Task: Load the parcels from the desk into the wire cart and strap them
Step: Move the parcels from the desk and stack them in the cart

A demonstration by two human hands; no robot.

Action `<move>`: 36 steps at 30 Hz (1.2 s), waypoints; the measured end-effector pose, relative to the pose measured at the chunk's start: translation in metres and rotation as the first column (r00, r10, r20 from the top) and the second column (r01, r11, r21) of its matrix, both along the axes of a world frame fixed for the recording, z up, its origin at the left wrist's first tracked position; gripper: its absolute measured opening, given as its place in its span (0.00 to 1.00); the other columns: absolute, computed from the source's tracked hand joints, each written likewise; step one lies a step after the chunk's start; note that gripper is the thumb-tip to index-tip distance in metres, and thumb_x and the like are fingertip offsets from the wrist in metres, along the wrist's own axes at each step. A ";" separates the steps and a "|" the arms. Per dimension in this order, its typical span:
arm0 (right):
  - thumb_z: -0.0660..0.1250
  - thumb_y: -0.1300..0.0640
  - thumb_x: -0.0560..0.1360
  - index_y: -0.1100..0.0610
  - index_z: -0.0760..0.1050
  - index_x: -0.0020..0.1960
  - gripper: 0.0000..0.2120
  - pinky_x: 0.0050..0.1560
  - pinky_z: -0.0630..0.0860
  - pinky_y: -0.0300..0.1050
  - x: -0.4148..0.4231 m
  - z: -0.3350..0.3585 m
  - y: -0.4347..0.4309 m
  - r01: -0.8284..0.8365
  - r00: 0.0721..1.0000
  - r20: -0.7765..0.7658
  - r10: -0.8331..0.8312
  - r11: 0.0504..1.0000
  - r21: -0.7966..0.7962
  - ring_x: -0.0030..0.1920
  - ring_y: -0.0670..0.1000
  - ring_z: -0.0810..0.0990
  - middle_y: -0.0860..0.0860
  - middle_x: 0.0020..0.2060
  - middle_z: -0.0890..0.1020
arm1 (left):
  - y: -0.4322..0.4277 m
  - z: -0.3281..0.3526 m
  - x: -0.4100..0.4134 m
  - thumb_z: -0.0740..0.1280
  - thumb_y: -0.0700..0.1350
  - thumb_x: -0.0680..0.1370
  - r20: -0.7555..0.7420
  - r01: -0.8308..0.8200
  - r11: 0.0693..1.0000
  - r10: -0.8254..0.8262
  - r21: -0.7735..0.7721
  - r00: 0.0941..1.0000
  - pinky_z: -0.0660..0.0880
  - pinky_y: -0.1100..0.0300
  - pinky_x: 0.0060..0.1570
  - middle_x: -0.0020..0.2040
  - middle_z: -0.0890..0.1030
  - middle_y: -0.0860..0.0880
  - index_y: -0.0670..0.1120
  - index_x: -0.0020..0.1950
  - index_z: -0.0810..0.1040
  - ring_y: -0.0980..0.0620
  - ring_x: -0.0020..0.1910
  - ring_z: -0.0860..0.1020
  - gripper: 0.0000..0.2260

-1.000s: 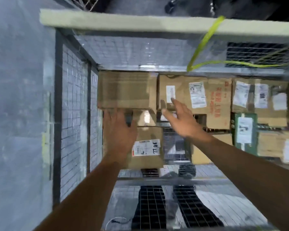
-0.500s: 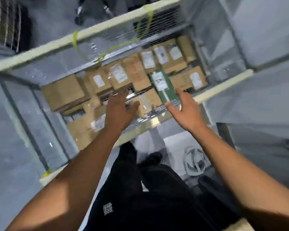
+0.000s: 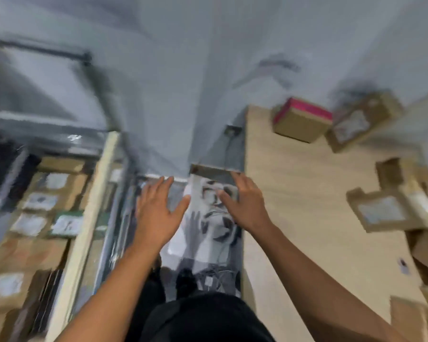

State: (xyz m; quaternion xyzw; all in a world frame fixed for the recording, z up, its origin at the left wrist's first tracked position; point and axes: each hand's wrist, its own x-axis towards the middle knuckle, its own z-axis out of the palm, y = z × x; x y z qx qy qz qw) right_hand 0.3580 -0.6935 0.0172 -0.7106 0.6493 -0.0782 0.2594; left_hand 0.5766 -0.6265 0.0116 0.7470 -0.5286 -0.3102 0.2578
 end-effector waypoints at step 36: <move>0.72 0.36 0.75 0.49 0.76 0.65 0.24 0.59 0.76 0.44 -0.238 -0.026 -0.318 0.704 0.477 0.560 -0.678 0.676 0.219 0.59 0.48 0.81 0.47 0.57 0.81 | -0.404 -0.043 -0.280 0.70 0.41 0.81 -0.442 0.323 0.946 -0.302 -0.029 0.845 0.67 0.70 0.65 0.74 0.70 0.49 0.52 0.81 0.61 0.54 0.70 0.73 0.31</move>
